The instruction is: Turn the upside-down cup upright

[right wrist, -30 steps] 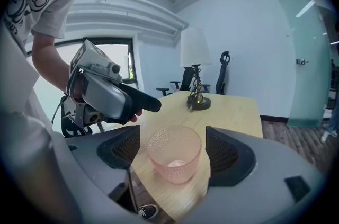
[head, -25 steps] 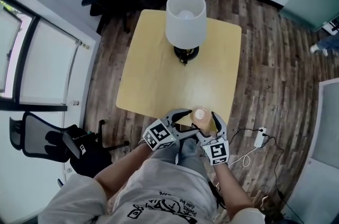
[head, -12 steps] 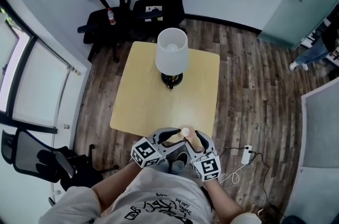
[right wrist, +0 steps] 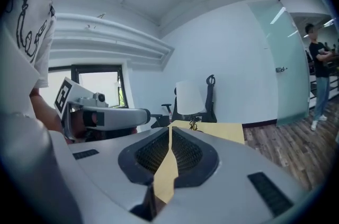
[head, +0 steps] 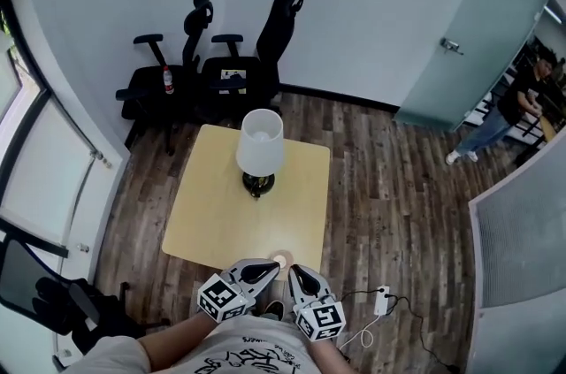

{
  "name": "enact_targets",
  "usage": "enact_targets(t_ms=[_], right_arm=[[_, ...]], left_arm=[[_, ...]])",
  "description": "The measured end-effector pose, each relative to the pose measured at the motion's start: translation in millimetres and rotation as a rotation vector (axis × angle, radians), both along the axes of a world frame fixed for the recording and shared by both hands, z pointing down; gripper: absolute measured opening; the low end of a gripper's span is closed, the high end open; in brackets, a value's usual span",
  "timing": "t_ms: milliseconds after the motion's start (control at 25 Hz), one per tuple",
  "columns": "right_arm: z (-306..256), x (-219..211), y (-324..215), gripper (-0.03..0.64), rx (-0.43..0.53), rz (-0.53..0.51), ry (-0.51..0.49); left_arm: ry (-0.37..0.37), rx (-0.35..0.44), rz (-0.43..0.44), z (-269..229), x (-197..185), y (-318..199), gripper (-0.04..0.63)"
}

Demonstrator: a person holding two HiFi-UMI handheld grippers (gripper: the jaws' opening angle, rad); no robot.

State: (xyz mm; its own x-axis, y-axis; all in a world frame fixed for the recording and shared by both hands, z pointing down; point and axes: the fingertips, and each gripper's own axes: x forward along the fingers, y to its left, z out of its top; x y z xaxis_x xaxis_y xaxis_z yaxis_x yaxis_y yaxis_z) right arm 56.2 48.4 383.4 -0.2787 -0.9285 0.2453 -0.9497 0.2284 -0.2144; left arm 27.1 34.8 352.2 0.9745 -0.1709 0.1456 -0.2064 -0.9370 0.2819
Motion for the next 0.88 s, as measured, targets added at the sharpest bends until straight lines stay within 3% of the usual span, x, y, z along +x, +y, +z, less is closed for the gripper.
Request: enact_targets(t_ms=[240,880], right_arm=[[-22.6,-6.7,14.9,0.028,0.04,0.014,0.006],[-31.3,-11.6,12.1,0.023,0.079,0.009,0.052]], left_arm=[[0.004,0.01,-0.094,-9.1,-3.1,12.2,0.009],[-0.02,0.041,-0.152,-7.7,-11.6,4.5,0.009]])
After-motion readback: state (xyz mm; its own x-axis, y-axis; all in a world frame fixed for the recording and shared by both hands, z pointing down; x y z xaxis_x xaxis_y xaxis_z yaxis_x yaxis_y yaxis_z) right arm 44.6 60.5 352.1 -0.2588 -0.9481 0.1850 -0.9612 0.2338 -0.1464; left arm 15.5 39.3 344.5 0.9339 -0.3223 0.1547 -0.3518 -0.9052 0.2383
